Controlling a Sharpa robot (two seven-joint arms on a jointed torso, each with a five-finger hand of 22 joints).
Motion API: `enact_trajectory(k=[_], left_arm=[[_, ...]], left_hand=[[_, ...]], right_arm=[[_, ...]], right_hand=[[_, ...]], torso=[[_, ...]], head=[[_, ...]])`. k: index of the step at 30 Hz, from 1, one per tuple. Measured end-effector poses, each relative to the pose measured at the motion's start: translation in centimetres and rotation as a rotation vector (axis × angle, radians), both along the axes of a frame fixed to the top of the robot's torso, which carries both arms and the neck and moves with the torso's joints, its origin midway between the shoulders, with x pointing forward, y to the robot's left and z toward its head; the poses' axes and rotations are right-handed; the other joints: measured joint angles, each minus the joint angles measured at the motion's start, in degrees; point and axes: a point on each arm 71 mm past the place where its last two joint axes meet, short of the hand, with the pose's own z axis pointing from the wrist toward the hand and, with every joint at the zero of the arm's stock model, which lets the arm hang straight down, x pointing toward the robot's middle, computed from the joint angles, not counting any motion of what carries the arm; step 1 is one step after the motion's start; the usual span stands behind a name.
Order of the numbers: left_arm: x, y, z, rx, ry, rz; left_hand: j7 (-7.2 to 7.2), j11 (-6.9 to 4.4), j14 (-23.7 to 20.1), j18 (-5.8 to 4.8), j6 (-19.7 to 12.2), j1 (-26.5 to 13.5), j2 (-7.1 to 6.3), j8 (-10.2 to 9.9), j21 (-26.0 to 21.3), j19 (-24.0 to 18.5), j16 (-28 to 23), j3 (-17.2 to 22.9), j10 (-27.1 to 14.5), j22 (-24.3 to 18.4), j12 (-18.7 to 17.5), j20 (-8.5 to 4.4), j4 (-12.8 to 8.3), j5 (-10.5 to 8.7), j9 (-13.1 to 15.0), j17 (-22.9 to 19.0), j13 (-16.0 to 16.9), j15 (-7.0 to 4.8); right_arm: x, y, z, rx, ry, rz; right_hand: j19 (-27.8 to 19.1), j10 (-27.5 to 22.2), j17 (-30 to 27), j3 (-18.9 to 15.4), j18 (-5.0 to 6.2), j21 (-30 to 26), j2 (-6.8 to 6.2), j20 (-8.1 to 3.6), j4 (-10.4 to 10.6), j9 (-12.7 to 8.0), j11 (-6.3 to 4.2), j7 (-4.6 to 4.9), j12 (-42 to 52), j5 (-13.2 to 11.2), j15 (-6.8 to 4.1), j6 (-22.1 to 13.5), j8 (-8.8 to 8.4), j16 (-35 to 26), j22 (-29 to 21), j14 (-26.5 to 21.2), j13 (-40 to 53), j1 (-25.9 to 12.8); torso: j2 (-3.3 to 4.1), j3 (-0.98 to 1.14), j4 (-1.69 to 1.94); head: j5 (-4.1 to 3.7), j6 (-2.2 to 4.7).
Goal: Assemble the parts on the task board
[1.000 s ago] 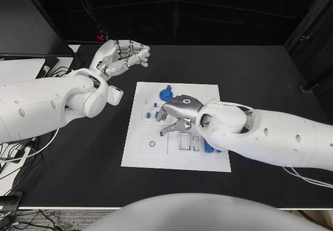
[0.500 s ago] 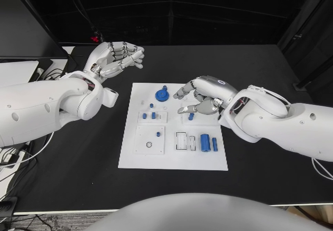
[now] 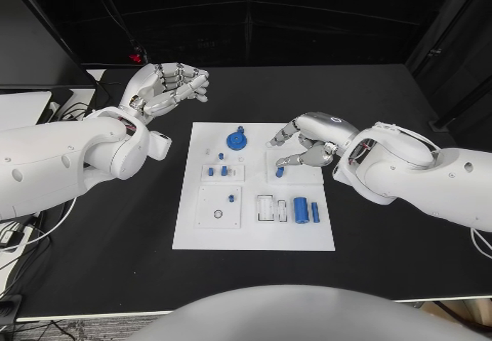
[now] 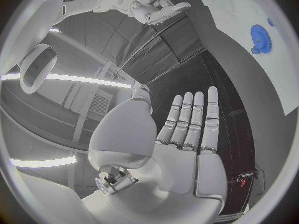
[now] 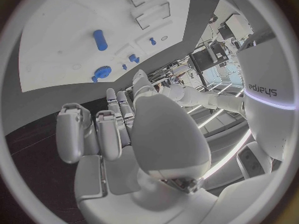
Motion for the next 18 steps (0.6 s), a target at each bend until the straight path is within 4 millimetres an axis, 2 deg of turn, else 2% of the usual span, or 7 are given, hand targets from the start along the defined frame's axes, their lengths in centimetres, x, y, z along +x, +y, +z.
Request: enact_trajectory(k=[6, 15, 18], left_arm=[[0.0, 0.0, 0.0, -0.002, 0.002, 0.001], [-0.1, 0.1, 0.0, -0.002, 0.002, 0.003], [-0.1, 0.1, 0.0, -0.003, 0.002, 0.003]], left_hand=[[0.0, 0.0, 0.0, 0.0, 0.0, 0.0, 0.0, 0.0, 0.0, 0.0, 0.0, 0.0, 0.0, 0.0, 0.22, 0.0, 0.0, 0.0, 0.0, 0.0, 0.0, 0.0], [0.0, 0.0, 0.0, 0.0, 0.0, 0.23, 0.23, 0.34, 0.0, 0.0, 0.0, 0.0, 0.0, -0.05, 0.22, 0.0, 0.0, 0.0, 0.01, -0.17, 0.0, 0.0], [0.0, 0.0, 0.0, 0.0, 0.0, 0.23, 0.23, 0.34, 0.0, 0.0, 0.0, 0.0, 0.0, -0.05, 0.22, 0.0, 0.0, 0.0, 0.01, -0.17, 0.0, 0.0]], right_arm=[[0.7, 0.3, -0.8, -0.108, 0.025, -0.028], [1.4, 0.8, -1.7, -0.205, 0.054, -0.066], [1.5, 1.1, -1.9, -0.226, 0.061, -0.071]], right_hand=[[0.01, -0.38, 0.0, 0.3, 0.0, 0.0, -0.23, -0.45, -0.01, 0.0, -0.02, 0.09, 0.23, 0.0, -0.28, -0.09, 0.0, 0.0, 0.0, 0.14, 0.06, -0.23], [0.01, -0.38, 0.0, 0.82, 0.0, 0.0, -0.46, -0.45, -0.22, 0.08, -0.02, 0.09, 0.74, 0.0, -0.28, -0.09, 0.06, 0.0, -0.01, 0.14, 0.18, -0.45], [0.01, -0.38, 0.0, 1.26, 0.0, 0.0, -0.46, -0.45, -0.32, 0.14, -0.02, -0.22, 1.05, 0.0, -0.28, 0.22, 0.39, 0.0, -0.01, 0.14, 0.24, -0.45]], torso=[[0.01, 0.04, 0.07], [0.05, 0.03, 0.05], [0.05, 0.02, 0.03]], head=[[0.09, 0.0], [0.25, 0.0], [0.26, 0.0]])
